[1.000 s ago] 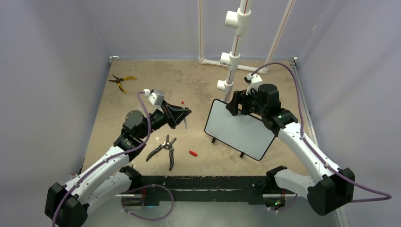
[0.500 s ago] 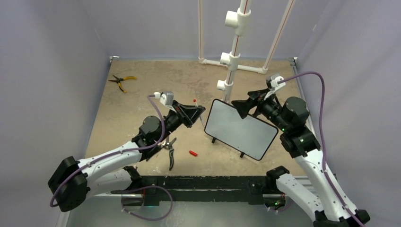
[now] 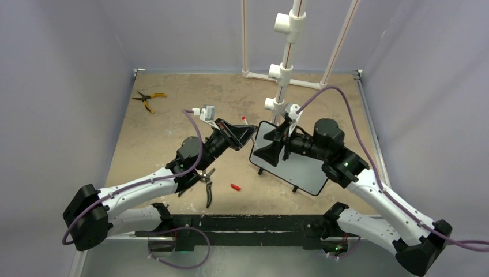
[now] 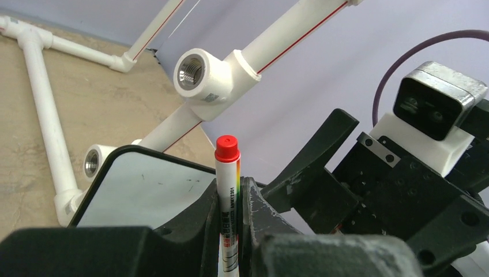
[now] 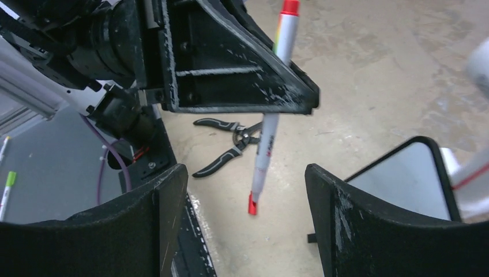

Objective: Write a sentence on the whiteboard
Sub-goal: Pass from the left arm to the right

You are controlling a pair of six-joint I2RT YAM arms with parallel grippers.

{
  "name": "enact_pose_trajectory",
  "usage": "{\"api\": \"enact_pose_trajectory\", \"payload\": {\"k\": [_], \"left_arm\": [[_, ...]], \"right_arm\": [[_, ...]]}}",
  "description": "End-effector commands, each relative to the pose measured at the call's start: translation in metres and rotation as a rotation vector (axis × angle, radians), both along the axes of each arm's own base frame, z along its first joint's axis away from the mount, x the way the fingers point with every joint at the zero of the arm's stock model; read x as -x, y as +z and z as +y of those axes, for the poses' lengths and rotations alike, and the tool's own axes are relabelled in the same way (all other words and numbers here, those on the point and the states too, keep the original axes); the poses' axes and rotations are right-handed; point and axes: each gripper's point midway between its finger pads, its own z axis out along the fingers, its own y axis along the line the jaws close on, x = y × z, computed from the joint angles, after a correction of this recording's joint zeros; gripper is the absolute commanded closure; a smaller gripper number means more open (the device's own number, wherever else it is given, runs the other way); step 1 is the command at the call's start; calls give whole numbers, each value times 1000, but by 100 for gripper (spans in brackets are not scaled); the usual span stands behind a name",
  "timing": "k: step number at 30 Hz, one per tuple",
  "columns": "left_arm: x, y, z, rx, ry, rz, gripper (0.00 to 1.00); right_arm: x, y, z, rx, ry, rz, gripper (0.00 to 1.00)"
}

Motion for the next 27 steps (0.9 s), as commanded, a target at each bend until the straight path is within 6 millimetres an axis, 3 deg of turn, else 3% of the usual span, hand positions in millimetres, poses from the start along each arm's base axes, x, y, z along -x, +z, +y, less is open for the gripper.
{"api": "enact_pose_trajectory", "payload": {"k": [1, 4, 12, 19, 21, 23, 27], "left_arm": [[3, 15, 3, 36, 3, 20, 100], [6, 15, 5, 39, -3, 29, 100], [13, 17, 12, 36, -4, 44, 100], [21, 5, 16, -22, -27, 88, 100], [28, 1, 17, -80, -52, 96, 100], [35, 2, 20, -147, -76, 100, 84], [51, 6, 34, -284, -112, 104, 43]], "right_arm": [[-6, 14, 19, -52, -23, -39, 25], [-13, 12, 27, -56, -48, -30, 28], [-18, -16, 55, 34, -39, 11, 41], [-20, -14, 56, 42, -63, -4, 96], [-19, -15, 53, 63, -63, -10, 100], [-17, -18, 49, 90, -61, -8, 100], [-13, -28, 41, 148, -60, 11, 100]]}}
